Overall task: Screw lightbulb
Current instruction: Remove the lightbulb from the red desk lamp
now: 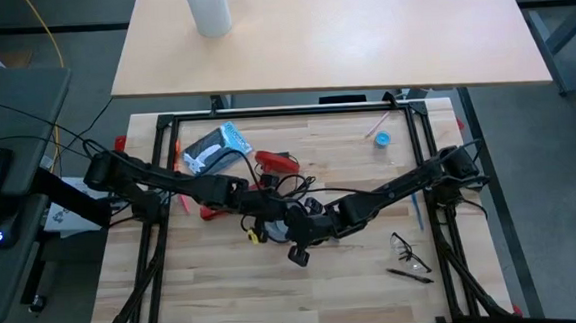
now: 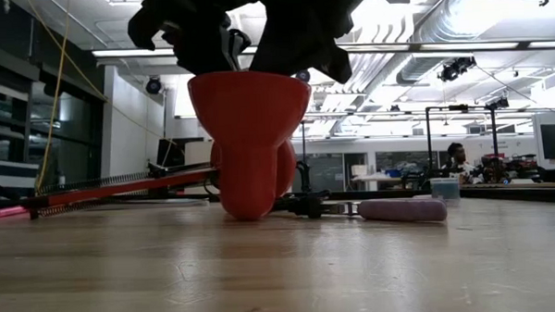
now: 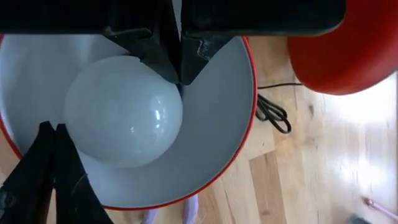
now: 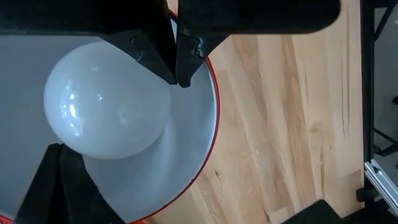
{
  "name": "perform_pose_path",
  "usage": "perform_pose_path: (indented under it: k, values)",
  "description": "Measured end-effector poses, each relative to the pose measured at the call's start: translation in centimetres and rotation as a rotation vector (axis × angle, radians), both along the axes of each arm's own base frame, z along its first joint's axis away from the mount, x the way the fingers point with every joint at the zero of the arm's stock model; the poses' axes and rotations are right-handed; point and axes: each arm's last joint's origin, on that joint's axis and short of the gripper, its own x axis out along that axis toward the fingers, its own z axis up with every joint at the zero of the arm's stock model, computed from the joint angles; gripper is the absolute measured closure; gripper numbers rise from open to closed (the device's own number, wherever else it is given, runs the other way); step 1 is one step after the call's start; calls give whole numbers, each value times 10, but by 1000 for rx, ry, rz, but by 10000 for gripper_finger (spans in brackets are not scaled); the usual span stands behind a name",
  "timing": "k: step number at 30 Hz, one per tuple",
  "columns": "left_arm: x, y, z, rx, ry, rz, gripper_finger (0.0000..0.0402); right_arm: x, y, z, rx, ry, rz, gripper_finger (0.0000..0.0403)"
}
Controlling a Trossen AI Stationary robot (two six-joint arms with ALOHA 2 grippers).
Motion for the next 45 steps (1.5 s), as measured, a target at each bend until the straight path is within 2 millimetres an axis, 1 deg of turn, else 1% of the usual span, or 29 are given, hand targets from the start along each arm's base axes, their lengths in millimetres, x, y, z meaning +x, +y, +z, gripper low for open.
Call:
perform_pose_path:
  k: [6,10,15,18,22,24,26,29,33,36,39,42,45]
  values:
    - [-4,-8,-1,-30,27,27,402,-4,-1,3,-33,30,46,403]
    - [-8,-15,0,-57,43,42,402,-10,-7,8,-69,65,74,403]
    - [-11,-28,4,-140,22,29,402,-14,-22,13,-148,104,68,403]
    - [-13,-37,5,-158,5,29,401,-16,-30,16,-200,123,78,403]
    - [-18,-50,6,-196,10,16,402,-24,-48,32,-271,122,69,403]
    - [-21,-55,8,-199,10,4,402,-28,-54,40,-278,120,63,403]
    - [-25,-57,13,-175,-11,9,402,-31,-59,47,-281,110,63,403]
    - [-33,-54,29,-136,-87,35,402,-37,-61,61,-260,67,62,403]
    - [-41,-43,51,-78,-182,58,402,-41,-55,67,-193,45,109,403]
    - [-44,-30,63,-44,-235,80,401,-39,-42,70,-97,-6,177,403]
    - [-39,-18,60,-12,-213,62,402,-33,-23,67,-17,-62,250,403]
    - [-29,-10,51,-8,-183,35,402,-26,-4,57,20,-79,286,403]
    - [-18,-6,39,4,-155,24,402,-20,9,46,49,-86,289,403]
